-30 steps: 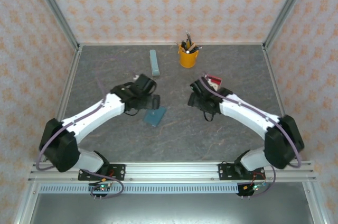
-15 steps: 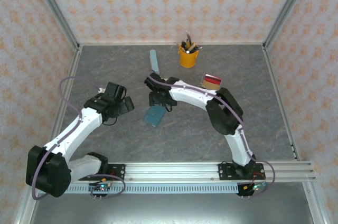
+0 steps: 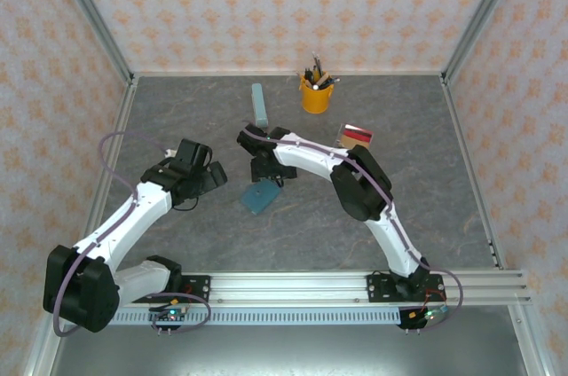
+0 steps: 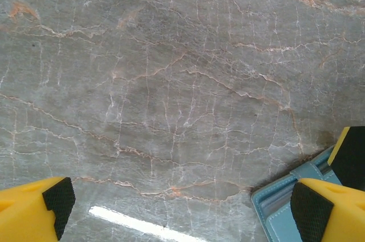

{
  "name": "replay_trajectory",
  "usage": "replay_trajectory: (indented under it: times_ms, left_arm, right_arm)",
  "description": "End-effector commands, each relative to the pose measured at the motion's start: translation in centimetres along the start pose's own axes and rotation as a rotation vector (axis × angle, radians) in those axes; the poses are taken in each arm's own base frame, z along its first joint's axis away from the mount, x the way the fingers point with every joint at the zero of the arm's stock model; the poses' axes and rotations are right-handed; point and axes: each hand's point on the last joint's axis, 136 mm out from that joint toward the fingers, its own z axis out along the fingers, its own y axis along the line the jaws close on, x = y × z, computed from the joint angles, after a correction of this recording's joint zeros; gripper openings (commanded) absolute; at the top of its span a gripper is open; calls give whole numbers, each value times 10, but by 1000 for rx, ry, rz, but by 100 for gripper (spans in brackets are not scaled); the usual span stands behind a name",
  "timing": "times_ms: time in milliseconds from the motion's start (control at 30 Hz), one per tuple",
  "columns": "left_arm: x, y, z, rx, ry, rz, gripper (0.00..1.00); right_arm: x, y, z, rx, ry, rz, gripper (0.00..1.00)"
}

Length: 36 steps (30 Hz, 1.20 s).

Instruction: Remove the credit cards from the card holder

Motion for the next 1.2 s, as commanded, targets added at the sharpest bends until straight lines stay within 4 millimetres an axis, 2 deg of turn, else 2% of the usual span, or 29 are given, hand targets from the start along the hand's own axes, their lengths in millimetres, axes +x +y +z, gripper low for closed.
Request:
replay_trajectory:
  times_ms: [0, 133, 333, 467, 567, 667, 867, 1167]
  left_arm:
    - [3, -1, 5, 20, 16, -39, 100]
    - [15, -9, 10, 75, 70, -60, 100]
    - [39, -26, 19, 194, 172, -102, 100]
    - [55, -40, 23, 291, 252, -131, 96]
    - [65, -44, 25, 334, 287, -170, 93]
    - [75, -47, 28, 381, 313, -218, 88]
    - [90, -61, 28, 454, 351, -240, 68]
    - [95, -75, 38, 457, 373, -217, 58]
  right_arm:
    - [18, -31, -19, 98, 24, -22, 81]
    - [38, -35, -30, 29, 59, -2, 78]
    - [75, -12, -42, -213, 154, -71, 75]
    - [68, -14, -64, -262, 86, -101, 75]
    - [60, -12, -73, -320, 46, -88, 74]
    - [62, -2, -70, -373, 67, -110, 70]
    - [64, 8, -57, -387, 115, -114, 53]
    - [78, 7, -40, -397, 179, -60, 42]
